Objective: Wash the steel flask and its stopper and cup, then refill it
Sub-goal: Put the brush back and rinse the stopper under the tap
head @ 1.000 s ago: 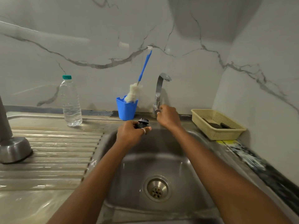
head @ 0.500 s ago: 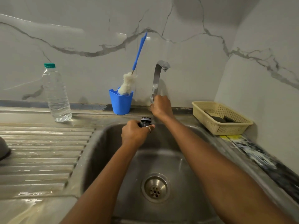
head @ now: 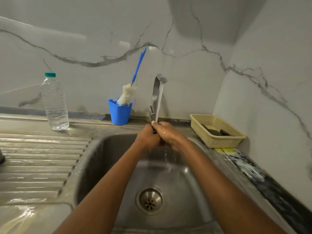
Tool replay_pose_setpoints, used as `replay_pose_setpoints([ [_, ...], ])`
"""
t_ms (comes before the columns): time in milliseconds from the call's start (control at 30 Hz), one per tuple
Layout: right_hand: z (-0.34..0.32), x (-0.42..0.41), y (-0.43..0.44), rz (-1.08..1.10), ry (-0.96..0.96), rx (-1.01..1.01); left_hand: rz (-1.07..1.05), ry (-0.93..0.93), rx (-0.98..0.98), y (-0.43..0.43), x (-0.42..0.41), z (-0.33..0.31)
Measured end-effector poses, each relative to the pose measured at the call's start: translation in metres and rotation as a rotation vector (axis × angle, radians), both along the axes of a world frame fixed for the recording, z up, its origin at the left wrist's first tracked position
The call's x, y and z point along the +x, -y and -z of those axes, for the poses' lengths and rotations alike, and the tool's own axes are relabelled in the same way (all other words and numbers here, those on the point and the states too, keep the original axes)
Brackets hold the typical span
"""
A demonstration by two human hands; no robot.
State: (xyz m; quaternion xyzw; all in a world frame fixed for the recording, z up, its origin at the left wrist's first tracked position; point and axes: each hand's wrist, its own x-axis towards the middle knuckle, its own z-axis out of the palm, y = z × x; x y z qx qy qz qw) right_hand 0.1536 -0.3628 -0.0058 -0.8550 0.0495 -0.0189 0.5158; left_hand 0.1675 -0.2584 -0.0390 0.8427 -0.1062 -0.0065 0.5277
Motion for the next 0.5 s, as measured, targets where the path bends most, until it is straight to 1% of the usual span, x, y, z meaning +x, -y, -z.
replay_pose_setpoints([
  [100,0.005,-0.008,0.001,0.070,-0.024,0.254,-0.023,0.070,0.112,0.012,0.002,0.008],
  [200,0.019,-0.011,0.001,0.071,-0.039,0.427,-0.035,0.123,0.165,0.012,-0.016,0.008],
  [333,0.036,-0.006,-0.002,0.029,-0.088,0.543,-0.074,0.122,0.250,0.008,-0.008,0.015],
  [433,0.033,0.000,-0.003,0.026,-0.085,0.617,-0.144,0.118,0.217,0.012,0.000,0.014],
  [500,0.031,0.004,-0.001,0.076,-0.096,0.666,-0.158,0.091,0.161,0.018,0.004,0.013],
])
